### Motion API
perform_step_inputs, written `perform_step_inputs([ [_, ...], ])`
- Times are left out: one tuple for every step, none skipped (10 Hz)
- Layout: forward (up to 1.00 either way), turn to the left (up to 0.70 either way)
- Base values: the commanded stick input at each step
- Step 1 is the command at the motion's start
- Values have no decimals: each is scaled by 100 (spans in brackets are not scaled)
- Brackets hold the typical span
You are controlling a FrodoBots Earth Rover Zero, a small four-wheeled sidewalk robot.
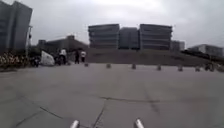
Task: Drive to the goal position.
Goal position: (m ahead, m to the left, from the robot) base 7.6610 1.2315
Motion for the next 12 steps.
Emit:
perform_step_inputs([
  [100, 6],
  [100, 6],
  [100, 3],
  [100, -7],
  [100, -17],
  [100, -26],
  [100, -34],
  [100, -27],
  [100, 6],
  [100, 6],
  [100, 6],
  [100, 6],
])
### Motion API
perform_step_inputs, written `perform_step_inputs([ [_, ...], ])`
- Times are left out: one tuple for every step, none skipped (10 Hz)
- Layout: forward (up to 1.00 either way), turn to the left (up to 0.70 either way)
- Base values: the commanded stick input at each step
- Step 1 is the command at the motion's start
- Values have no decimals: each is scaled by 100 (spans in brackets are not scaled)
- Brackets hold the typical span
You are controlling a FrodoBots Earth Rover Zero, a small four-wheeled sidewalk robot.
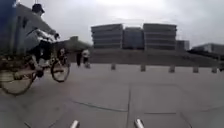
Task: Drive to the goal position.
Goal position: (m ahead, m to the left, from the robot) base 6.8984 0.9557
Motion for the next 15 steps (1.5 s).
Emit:
perform_step_inputs([
  [100, 6],
  [100, 6],
  [100, 6],
  [100, 6],
  [100, 6],
  [100, 6],
  [100, 6],
  [100, 6],
  [100, 6],
  [100, 6],
  [100, 6],
  [100, 6],
  [100, 6],
  [100, 6],
  [100, 6],
])
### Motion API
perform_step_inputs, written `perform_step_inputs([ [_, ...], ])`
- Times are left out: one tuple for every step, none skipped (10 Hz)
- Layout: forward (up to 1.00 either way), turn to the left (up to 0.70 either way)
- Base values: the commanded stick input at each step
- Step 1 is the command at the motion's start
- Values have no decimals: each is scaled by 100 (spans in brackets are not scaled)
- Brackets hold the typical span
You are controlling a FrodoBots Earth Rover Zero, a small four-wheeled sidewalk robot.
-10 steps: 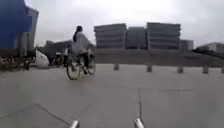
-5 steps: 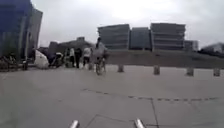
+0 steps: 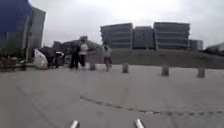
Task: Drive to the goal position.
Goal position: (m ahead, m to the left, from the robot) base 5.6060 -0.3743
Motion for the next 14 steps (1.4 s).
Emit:
perform_step_inputs([
  [100, 6],
  [100, 6],
  [100, 6],
  [100, 6],
  [100, 6],
  [100, 6],
  [100, 6],
  [100, -16],
  [100, -34],
  [100, -34],
  [100, -34],
  [100, -34],
  [100, 6],
  [100, 6],
])
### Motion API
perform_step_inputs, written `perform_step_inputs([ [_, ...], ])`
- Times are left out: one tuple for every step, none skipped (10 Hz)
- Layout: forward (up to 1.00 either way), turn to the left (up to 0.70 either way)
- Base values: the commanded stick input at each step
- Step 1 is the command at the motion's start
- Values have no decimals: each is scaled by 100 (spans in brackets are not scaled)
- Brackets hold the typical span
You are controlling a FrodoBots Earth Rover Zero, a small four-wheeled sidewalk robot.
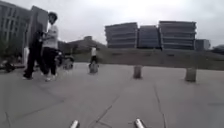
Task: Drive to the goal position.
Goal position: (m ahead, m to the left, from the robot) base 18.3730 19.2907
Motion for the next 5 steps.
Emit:
perform_step_inputs([
  [100, 6],
  [100, 6],
  [100, 6],
  [100, 6],
  [100, 6],
])
